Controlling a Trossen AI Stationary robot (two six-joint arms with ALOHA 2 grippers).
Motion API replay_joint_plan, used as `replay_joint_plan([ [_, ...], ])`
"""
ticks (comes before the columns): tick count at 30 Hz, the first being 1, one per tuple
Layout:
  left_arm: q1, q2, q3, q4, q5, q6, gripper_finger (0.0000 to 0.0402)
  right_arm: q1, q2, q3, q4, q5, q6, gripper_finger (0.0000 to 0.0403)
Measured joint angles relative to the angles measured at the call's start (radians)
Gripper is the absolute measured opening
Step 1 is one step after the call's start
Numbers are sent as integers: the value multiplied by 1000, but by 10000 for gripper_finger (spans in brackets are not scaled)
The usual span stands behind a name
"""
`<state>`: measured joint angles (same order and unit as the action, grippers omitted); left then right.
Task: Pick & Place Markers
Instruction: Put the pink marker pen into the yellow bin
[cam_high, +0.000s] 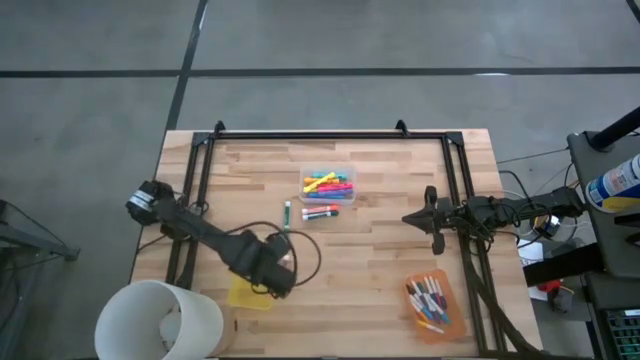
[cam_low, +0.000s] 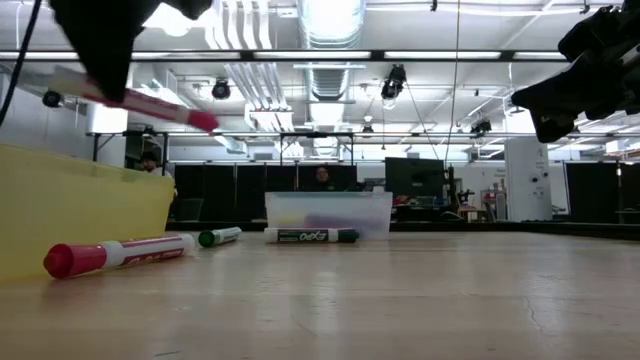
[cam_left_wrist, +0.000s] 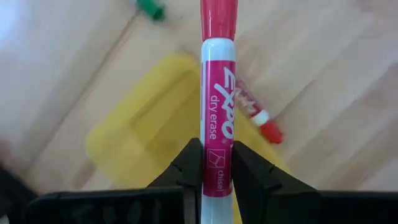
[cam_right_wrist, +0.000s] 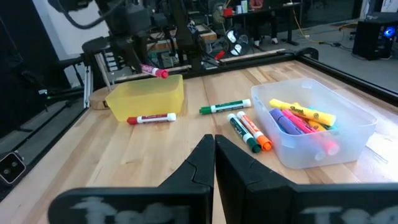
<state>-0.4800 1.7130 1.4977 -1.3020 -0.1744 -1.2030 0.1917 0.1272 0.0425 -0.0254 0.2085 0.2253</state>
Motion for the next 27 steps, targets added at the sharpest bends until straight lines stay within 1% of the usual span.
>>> replay_joint_plan([
  [6, -28, 0, -82, 2, 24, -247, 57, 0, 0, 0, 0, 0, 0, 9],
  [8, -32, 0, -113, -2, 56, -333, 57, 0, 0, 0, 0, 0, 0, 9],
  [12, -36, 0, -170, 18, 133, -449, 57, 0, 0, 0, 0, 0, 0, 9],
  [15, -37, 0, -196, 57, 196, -493, 57, 0, 0, 0, 0, 0, 0, 9],
  [19, -37, 0, -212, 66, 188, -564, 65, 0, 0, 0, 0, 0, 0, 9],
  [27, -36, -1, -212, 102, 181, -617, 124, 0, 0, 0, 0, 0, 0, 9],
])
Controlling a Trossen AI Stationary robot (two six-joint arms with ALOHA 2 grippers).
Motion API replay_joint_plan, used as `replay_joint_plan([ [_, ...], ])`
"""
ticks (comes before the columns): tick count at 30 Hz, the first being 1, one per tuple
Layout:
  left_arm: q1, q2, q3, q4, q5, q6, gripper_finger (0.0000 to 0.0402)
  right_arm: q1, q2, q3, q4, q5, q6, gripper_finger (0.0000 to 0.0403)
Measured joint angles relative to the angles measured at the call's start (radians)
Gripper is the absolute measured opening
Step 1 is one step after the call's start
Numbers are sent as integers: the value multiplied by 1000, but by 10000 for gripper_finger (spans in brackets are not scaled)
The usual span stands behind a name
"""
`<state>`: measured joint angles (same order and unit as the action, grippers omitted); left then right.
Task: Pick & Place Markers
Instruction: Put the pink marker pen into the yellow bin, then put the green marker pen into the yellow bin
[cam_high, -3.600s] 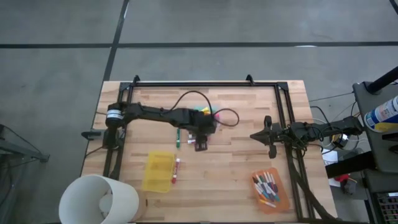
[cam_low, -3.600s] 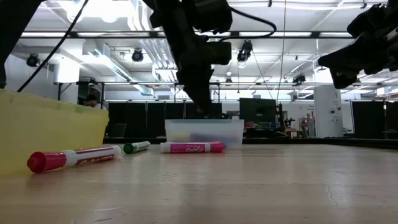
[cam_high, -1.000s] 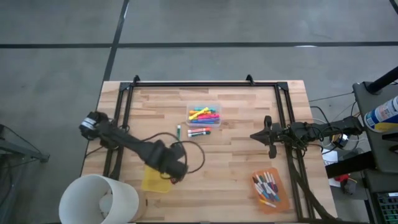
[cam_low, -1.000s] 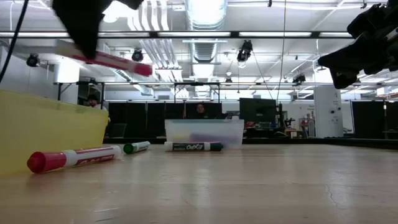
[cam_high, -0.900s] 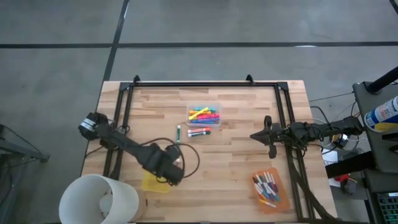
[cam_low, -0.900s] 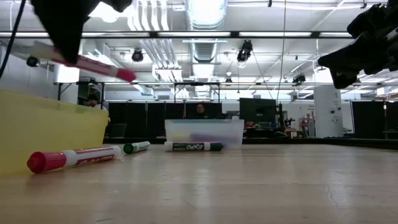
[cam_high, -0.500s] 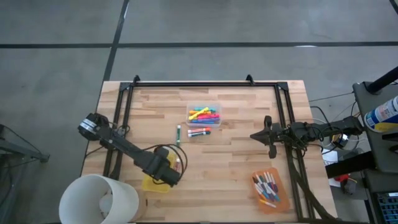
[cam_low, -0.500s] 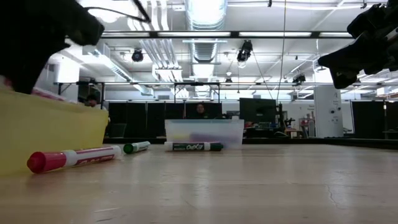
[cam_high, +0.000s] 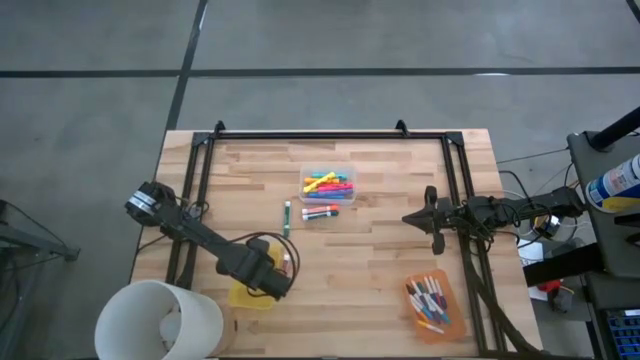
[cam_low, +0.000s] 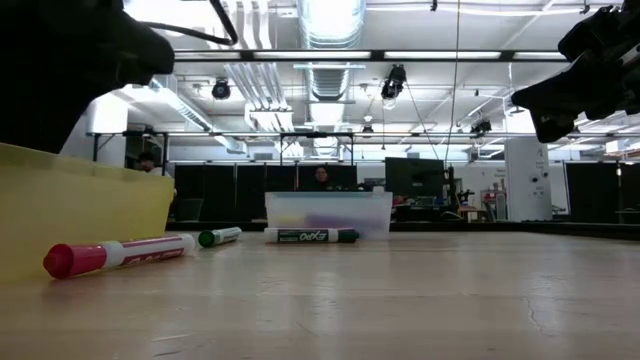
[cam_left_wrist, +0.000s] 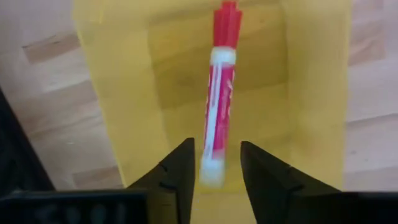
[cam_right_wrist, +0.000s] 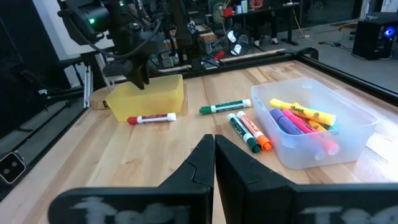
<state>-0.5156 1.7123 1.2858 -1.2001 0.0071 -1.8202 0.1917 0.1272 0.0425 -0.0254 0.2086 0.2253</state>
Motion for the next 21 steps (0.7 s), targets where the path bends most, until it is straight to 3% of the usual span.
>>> replay_joint_plan([
  [8, 24, 0, 0, 27, 0, 26, 150, 0, 0, 0, 0, 0, 0, 9],
  [21, 140, -3, 84, 60, -14, 277, 151, 0, 0, 0, 0, 0, 0, 9],
])
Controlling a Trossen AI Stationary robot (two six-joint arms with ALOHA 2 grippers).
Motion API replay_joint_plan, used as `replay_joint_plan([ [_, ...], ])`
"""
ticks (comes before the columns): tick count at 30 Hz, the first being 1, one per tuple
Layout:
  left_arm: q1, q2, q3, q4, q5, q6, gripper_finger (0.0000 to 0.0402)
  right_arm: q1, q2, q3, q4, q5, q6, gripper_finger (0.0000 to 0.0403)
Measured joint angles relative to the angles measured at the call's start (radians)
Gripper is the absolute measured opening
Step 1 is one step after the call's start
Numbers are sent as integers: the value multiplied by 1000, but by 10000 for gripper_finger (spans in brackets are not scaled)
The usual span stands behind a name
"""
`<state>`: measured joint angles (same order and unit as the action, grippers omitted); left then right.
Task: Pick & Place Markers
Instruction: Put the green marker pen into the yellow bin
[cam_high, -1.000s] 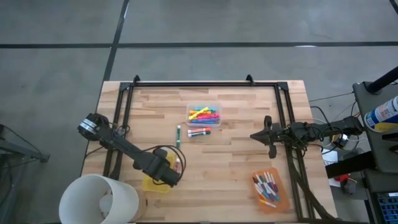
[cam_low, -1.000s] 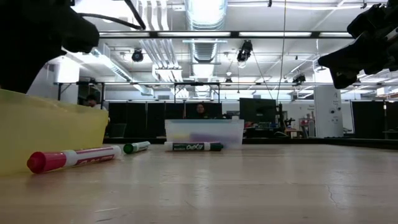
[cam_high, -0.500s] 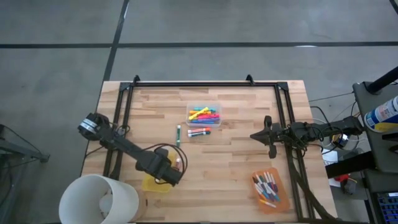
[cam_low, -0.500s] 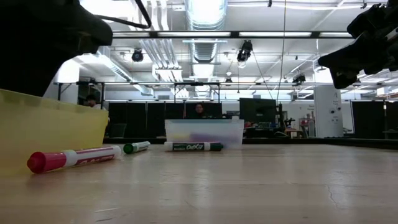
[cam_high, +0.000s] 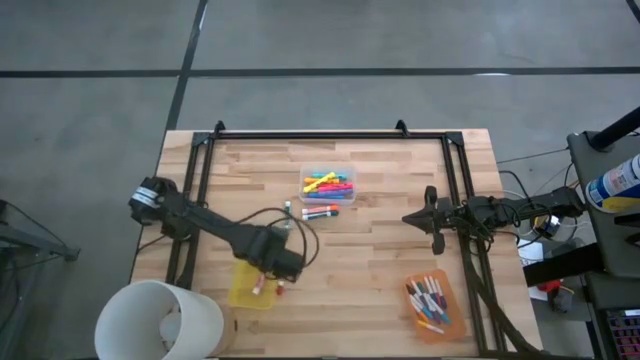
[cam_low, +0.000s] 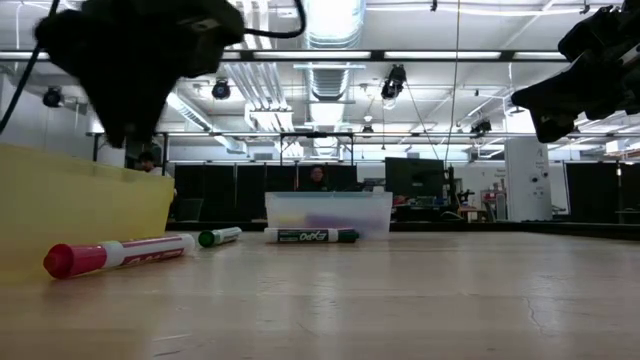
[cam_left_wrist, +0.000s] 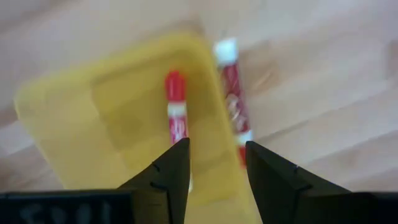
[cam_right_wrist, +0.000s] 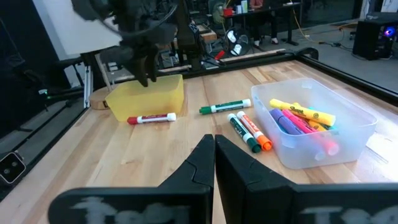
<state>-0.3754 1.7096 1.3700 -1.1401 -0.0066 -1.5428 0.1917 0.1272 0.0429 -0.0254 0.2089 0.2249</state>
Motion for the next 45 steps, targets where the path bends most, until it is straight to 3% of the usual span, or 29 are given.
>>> replay_joint_plan([
  [13, 251, -1, 111, 17, -194, 232, 151, 0, 0, 0, 0, 0, 0, 9],
  [22, 426, 13, 98, 63, -189, 342, 151, 0, 0, 0, 0, 0, 0, 9],
  [28, 455, 13, 90, 48, -195, 354, 151, 0, 0, 0, 0, 0, 0, 9],
  [34, 457, 14, 5, 54, -217, 326, 151, 0, 0, 0, 0, 0, 0, 9],
  [45, 459, 14, -199, 292, -173, 287, 151, 0, 0, 0, 0, 0, 0, 9],
])
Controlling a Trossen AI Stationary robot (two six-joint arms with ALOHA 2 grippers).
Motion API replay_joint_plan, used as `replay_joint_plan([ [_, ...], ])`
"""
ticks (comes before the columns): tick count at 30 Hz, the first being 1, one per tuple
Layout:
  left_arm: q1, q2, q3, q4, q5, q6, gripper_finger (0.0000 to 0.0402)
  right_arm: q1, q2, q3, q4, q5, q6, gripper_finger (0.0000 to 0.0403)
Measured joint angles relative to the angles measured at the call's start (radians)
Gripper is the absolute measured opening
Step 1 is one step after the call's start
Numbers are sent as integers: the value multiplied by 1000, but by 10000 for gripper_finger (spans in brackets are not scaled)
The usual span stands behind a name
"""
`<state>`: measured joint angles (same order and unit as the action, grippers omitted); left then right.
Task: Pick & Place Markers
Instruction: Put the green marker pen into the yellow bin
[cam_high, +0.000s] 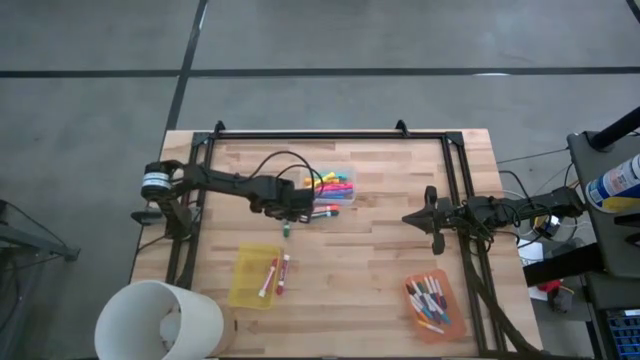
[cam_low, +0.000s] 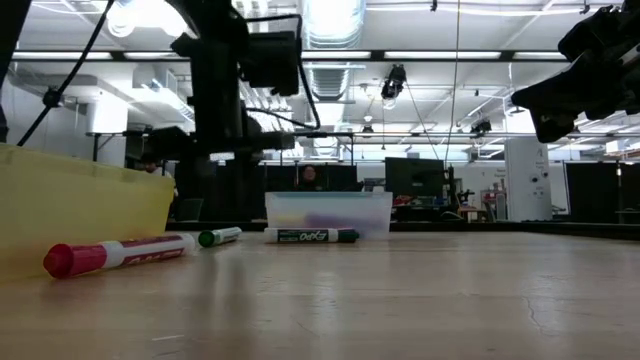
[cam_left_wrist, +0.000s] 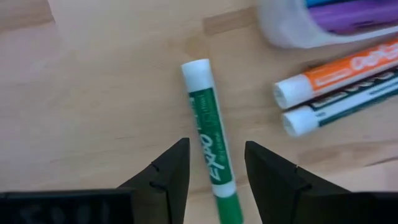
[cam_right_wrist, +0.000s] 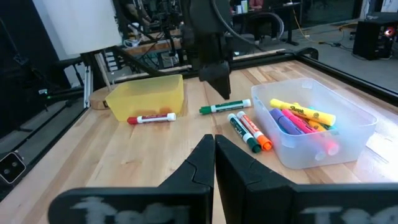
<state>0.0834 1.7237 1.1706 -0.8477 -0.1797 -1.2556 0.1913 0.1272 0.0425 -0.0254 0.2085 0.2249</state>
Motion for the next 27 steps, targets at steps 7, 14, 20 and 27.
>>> replay_joint_plan([
  [7, 0, 0, -85, 130, 4, -3, 151, 0, 0, 0, 0, 0, 0, 9],
  [14, 1, 0, -156, 225, 6, 1, 151, 0, 0, 0, 0, 0, 0, 9],
  [20, 1, 0, -171, 227, 6, 10, 143, 0, 0, 0, 0, 0, 0, 9],
  [27, 2, 0, -172, 224, 11, 38, 63, 0, 0, 0, 0, 0, 0, 9],
])
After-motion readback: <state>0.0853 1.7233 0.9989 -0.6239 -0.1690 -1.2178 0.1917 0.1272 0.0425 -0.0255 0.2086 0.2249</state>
